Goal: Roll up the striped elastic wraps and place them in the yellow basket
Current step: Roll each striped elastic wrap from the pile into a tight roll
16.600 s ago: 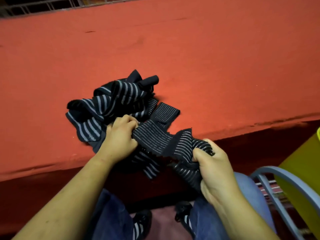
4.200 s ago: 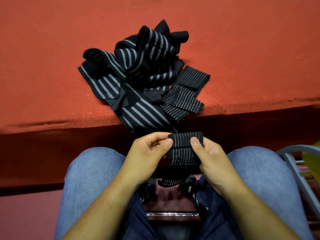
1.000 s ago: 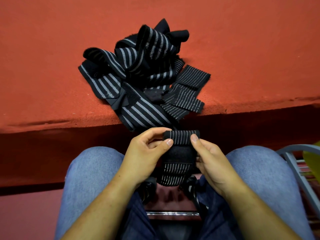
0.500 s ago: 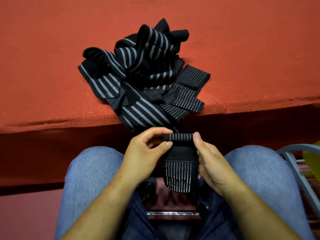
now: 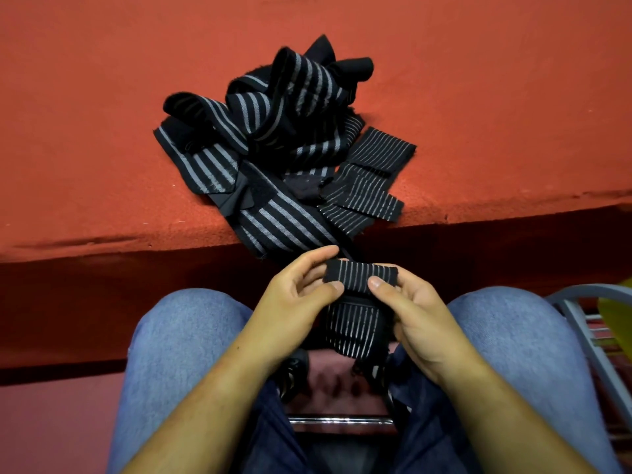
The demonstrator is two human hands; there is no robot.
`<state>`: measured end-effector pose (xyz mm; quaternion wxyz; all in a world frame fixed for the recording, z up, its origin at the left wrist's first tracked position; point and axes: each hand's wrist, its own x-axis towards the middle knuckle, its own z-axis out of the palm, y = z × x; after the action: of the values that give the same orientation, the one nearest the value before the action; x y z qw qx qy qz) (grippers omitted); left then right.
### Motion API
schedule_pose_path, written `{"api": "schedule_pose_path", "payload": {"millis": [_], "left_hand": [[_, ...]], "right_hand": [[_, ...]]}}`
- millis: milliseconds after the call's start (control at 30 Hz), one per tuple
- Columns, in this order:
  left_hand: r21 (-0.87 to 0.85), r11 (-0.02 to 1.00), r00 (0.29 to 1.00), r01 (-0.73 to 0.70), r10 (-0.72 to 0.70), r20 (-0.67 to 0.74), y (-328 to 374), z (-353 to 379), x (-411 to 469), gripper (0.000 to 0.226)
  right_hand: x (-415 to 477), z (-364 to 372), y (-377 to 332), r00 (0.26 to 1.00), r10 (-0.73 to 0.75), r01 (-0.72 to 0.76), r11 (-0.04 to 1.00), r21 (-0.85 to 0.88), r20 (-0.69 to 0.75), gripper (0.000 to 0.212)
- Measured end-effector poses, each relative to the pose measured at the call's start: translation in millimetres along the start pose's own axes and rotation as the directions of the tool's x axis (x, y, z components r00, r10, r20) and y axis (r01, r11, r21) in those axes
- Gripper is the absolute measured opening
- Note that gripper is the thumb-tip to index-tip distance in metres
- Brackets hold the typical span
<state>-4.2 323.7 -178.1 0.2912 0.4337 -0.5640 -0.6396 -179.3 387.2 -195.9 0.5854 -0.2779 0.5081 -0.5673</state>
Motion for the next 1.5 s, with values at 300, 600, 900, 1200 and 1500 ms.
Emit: {"api": "schedule_pose_path", "payload": {"millis": [300, 600, 900, 1200, 1500], "left_hand": [[0.260, 0.965, 0.999, 0.019, -0.029, 0.032, -12, 5, -2, 0.073], [0.391, 0.920, 0.991, 0.038, -0.084, 0.102, -9, 2, -6, 0.063], [0.236, 0.972, 0.997, 0.005, -0.022, 0.070, -11, 1, -1, 0.049], [0.072, 0.997, 1.000, -0.015, 0.013, 0.027, -2, 1, -1, 0.018], [-0.054, 0.998, 1.000, -0.028, 0.028, 0.002, -1, 0, -1, 0.021]], "right_hand": [[-2, -4, 2, 0.997, -0.007, 0.017, 0.989, -0.147, 0.072, 0.026], [-5, -2, 7, 0.994, -0.008, 0.037, 0.961, -0.275, 0.105, 0.019], [-1, -4, 6, 0.993, -0.100, 0.114, 0.952, -0.285, 0.062, 0.013], [2, -4, 7, 0.991, -0.128, 0.134, 0.959, -0.251, 0.042, 0.015], [2, 1, 4, 1.000, 0.020, -0.019, 0.999, -0.028, 0.006, 0.043]]}}
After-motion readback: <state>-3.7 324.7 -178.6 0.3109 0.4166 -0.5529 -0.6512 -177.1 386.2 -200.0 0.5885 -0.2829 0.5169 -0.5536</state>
